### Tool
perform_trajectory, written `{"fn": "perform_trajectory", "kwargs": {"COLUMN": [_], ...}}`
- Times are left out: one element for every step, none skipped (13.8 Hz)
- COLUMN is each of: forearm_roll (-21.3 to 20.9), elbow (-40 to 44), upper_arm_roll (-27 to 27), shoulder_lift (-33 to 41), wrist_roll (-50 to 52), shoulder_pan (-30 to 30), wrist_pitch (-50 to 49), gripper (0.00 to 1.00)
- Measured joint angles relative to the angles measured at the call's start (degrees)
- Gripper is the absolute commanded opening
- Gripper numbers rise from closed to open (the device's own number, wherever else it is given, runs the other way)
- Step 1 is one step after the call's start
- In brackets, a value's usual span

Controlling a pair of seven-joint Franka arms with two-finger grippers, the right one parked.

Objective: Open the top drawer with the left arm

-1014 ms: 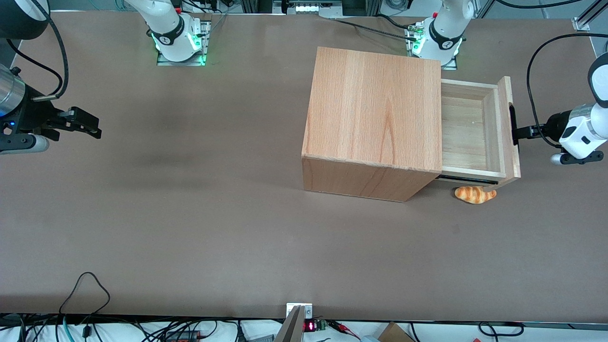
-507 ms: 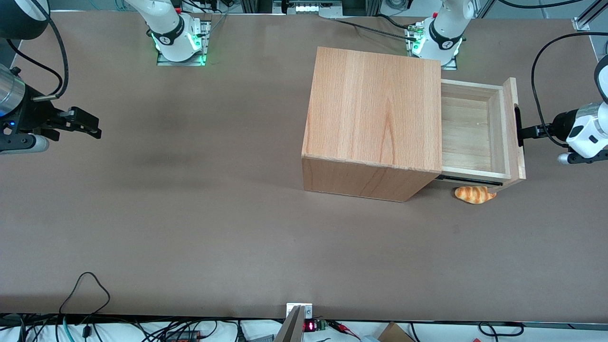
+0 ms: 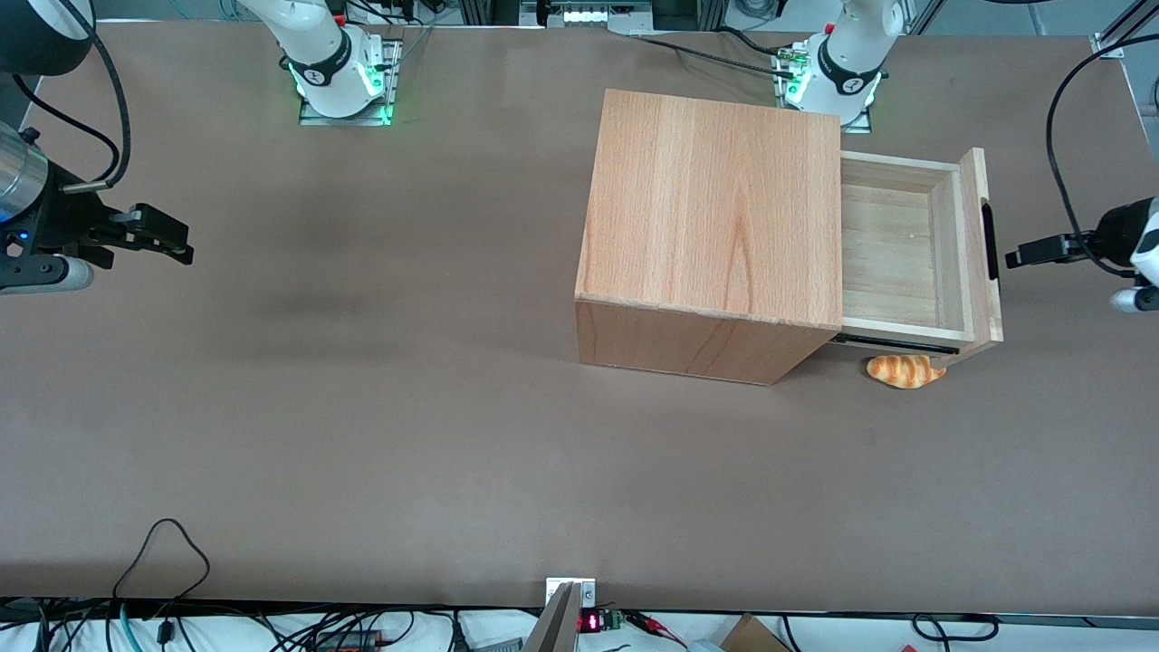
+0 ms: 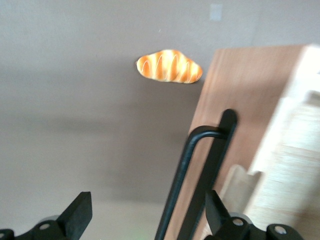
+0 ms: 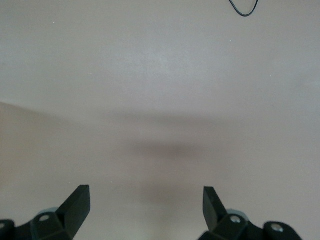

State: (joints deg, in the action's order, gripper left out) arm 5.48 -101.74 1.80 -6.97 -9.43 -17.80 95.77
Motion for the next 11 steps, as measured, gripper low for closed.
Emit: {"fn": "perform_trajectory", "kwargs": {"forearm_roll": [0.0,0.0,0.0,0.0,0.0,0.0,0.0,0.0,0.0,0.0,0.0], "elbow": [1.6,2.8,3.8,4.7,5.2,5.5,5.7,5.8,5.9,5.9,5.9], "upper_arm_roll": [0.5,1.0,1.4,1.6,2.0,2.8,3.7,4.6,5.4,5.8,6.1], "shoulder_lift": [0.0,0.1,0.1,0.3,0.5,0.7,1.0,1.4,1.8,2.4,2.9], "wrist_roll": [0.0,0.0,0.0,0.0,0.0,0.0,0.2,0.4,0.5,0.6,0.6], "shoulder_pan": [0.0,0.0,0.1,0.1,0.2,0.2,0.2,0.3,0.3,0.4,0.4], "wrist_pitch": [-0.6,-0.9,-1.1,-1.4,-1.6,-1.6,-1.6,-1.6,-1.7,-1.8,-1.9], "gripper": [1.00,1.00,1.00,1.00,1.00,1.00,1.00,1.00,1.00,1.00,1.00]}}
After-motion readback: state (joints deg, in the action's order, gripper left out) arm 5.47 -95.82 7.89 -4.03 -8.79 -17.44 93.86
